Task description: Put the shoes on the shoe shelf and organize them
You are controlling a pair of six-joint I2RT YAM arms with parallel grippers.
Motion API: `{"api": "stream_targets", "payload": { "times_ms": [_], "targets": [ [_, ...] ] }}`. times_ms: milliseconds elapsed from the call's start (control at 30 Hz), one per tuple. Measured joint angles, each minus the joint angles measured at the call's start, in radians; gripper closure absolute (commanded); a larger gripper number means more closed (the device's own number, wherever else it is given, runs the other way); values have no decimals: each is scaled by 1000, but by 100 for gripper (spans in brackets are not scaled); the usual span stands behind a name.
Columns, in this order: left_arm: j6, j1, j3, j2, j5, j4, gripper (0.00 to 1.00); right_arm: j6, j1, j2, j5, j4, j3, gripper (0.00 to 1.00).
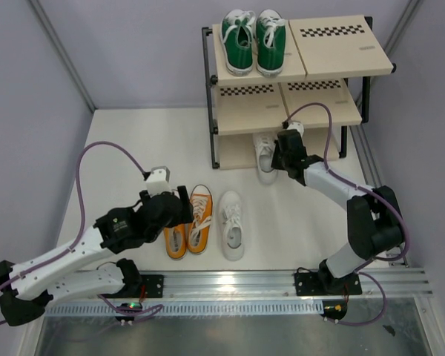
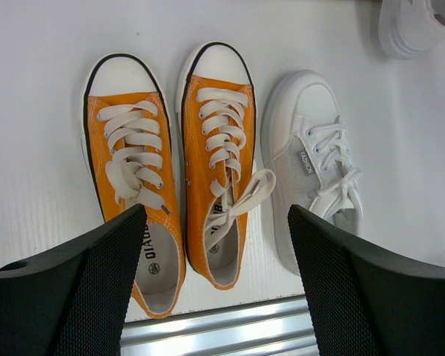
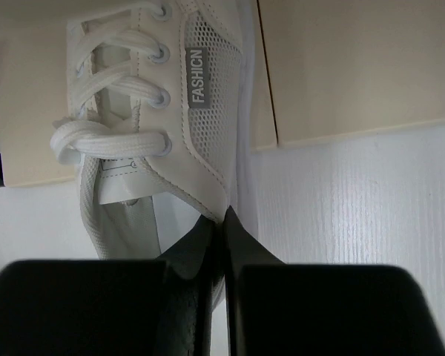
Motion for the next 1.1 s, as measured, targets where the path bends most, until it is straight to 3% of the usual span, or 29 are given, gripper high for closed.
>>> {"api": "stream_targets", "payload": {
  "times_ms": [33,67,167,400,567,633,767,933,1100],
  "targets": [
    [0,0,-2,-2,0,0,19,0,-2,5,0,0,6,91],
    [0,0,-3,-3,0,0,19,0,-3,11,0,0,13,77],
    [0,0,-8,-4,0,-1,19,2,-8,26,-11,-1,36,54],
    [2,0,-15,-10,1,-1,19,-2,-10,8,-59,-4,48,25],
    [6,0,-29,-21,5,2,19,-8,-10,-125,-105,-11,-55,6],
    [8,0,-35,-26,8,3,19,-16,-10,-200,-128,-1,-117,1],
    [23,0,-48,-27,12,10,19,-41,3,-285,-165,31,-228,0],
    [33,1,-57,-28,19,18,19,-72,98,-241,-138,69,-285,0],
    [39,1,-57,-42,20,18,19,-77,180,-175,-3,186,-307,0]
  ]
}}
